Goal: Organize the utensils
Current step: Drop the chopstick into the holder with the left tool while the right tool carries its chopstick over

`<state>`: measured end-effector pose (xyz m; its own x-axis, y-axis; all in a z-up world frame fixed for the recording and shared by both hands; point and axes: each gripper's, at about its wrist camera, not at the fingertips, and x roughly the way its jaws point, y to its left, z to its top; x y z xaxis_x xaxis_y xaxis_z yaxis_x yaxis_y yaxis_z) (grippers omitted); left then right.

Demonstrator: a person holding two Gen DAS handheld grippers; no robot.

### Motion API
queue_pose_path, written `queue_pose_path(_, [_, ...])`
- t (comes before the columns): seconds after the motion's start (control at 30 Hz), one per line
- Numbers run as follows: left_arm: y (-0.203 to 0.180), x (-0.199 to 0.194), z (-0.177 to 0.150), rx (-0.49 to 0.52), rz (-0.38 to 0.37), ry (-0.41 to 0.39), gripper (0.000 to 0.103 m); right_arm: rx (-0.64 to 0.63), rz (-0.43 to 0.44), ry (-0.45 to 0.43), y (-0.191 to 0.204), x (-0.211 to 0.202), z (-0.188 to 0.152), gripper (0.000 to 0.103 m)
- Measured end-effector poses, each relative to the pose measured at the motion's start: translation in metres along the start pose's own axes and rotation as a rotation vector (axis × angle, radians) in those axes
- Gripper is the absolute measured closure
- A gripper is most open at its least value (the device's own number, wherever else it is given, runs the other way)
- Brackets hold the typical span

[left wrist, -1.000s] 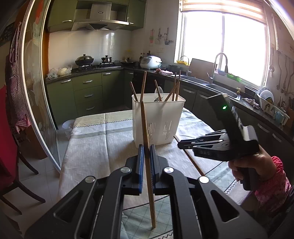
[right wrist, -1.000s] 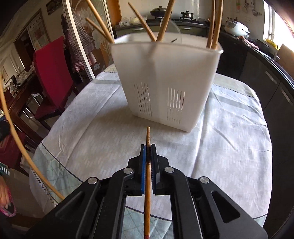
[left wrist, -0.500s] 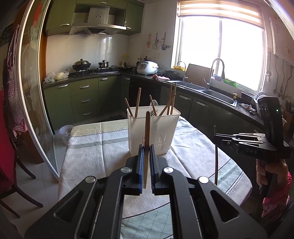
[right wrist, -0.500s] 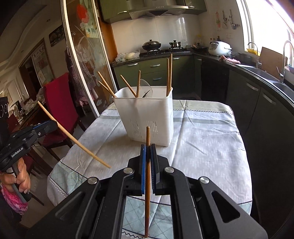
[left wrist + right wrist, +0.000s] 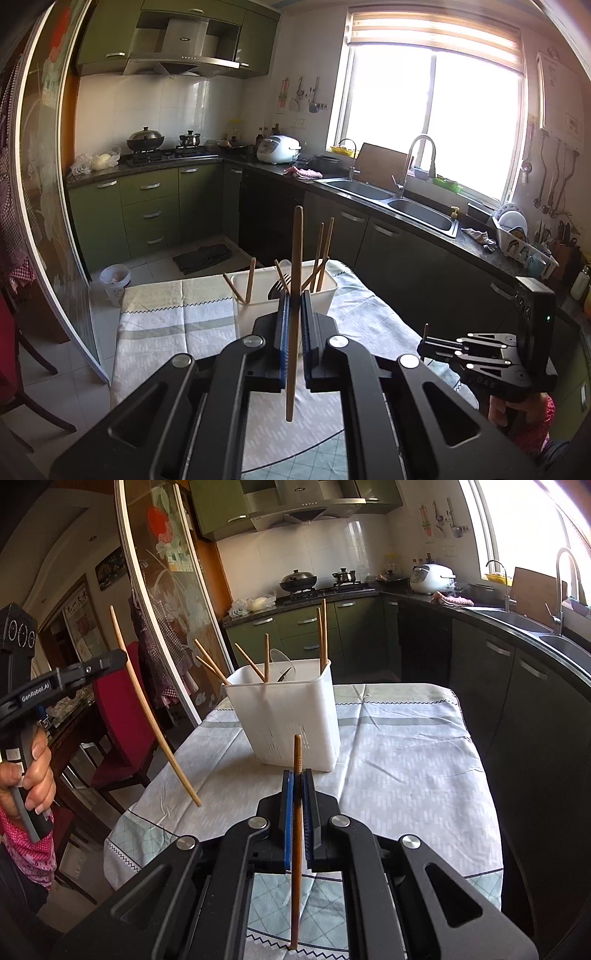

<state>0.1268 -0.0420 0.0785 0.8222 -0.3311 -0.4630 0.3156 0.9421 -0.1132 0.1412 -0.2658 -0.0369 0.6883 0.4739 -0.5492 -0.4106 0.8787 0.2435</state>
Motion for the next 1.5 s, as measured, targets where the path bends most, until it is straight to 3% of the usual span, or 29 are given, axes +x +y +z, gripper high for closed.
queue_pose_path(0.47, [-0.018, 0.013, 0.088, 0.056, 0.056, -0.121, 0.097, 0.031, 0.001, 0.001, -0.014, -0.003, -0.005, 0.097])
queue_pose_path(0.83, [-0.006, 0.043, 0.115, 0.036, 0.115, -0.150, 0.097, 0.043, 0.013, -0.005, -0.018, -0.006, -0.008, 0.097])
queue_pose_path(1.23, [0.009, 0.106, 0.079, 0.001, 0.131, 0.057, 0.097, 0.051, 0.022, -0.039, -0.017, -0.013, 0.004, 0.097])
queue_pose_path(1.5, [0.015, 0.069, 0.032, -0.003, 0.140, 0.029, 0.095, 0.009, 0.019, -0.096, -0.004, -0.017, 0.039, 0.097])
